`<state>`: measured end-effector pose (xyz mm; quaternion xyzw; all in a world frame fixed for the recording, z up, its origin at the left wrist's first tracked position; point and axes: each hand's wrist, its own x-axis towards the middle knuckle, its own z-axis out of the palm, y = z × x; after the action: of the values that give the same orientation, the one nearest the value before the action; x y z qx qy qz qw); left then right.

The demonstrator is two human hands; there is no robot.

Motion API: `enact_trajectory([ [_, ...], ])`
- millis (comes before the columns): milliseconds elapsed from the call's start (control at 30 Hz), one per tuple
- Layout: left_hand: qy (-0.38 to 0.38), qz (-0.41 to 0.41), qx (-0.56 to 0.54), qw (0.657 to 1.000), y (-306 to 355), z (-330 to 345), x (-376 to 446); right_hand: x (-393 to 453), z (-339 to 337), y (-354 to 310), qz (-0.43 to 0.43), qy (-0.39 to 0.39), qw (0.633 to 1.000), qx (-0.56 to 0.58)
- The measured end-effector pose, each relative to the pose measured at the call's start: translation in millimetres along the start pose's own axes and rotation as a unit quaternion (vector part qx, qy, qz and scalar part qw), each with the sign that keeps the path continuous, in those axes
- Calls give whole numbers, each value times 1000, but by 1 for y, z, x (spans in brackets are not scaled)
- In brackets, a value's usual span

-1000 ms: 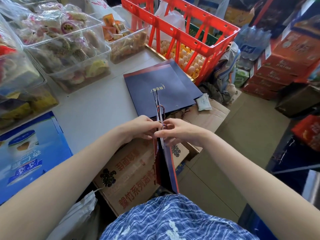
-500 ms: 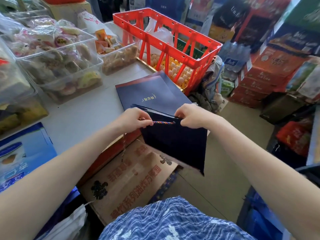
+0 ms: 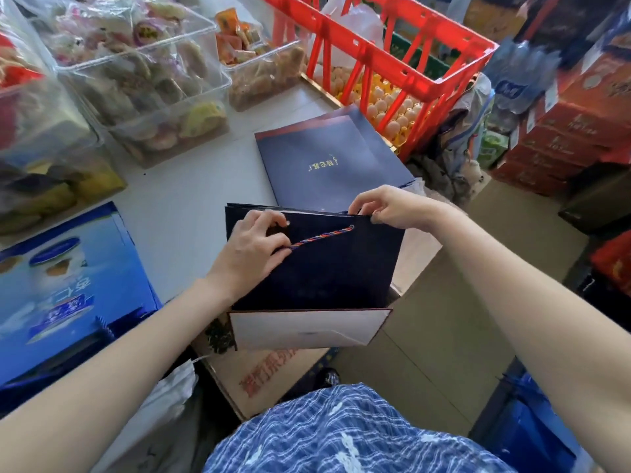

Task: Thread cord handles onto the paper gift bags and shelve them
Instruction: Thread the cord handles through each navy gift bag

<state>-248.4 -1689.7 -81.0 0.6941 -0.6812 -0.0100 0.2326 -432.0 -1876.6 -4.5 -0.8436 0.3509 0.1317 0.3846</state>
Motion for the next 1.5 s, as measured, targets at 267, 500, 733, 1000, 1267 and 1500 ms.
enact_trajectory([
  [267, -91, -116, 0, 989, -17, 28, -29, 62, 41, 15, -25, -92, 995, -43],
  [500, -116, -225, -103, 962, -20, 54, -9, 96, 74, 44, -31, 169, 982, -74],
  [733, -191, -240, -122, 944, -15, 68, -9, 73, 152, 38, -136, 102, 985, -44],
  [1000, -222, -245, -98, 939, -21, 72, -21, 96, 130, 36, 20, 285, 948, 140],
  [1267, -181, -307, -142, 923, -25, 73, -12, 97, 86, 32, 81, 254, 883, 386],
  [1500, -212, -271, -94, 934, -24, 75, -13, 85, 68, -2, -16, 87, 982, 164],
])
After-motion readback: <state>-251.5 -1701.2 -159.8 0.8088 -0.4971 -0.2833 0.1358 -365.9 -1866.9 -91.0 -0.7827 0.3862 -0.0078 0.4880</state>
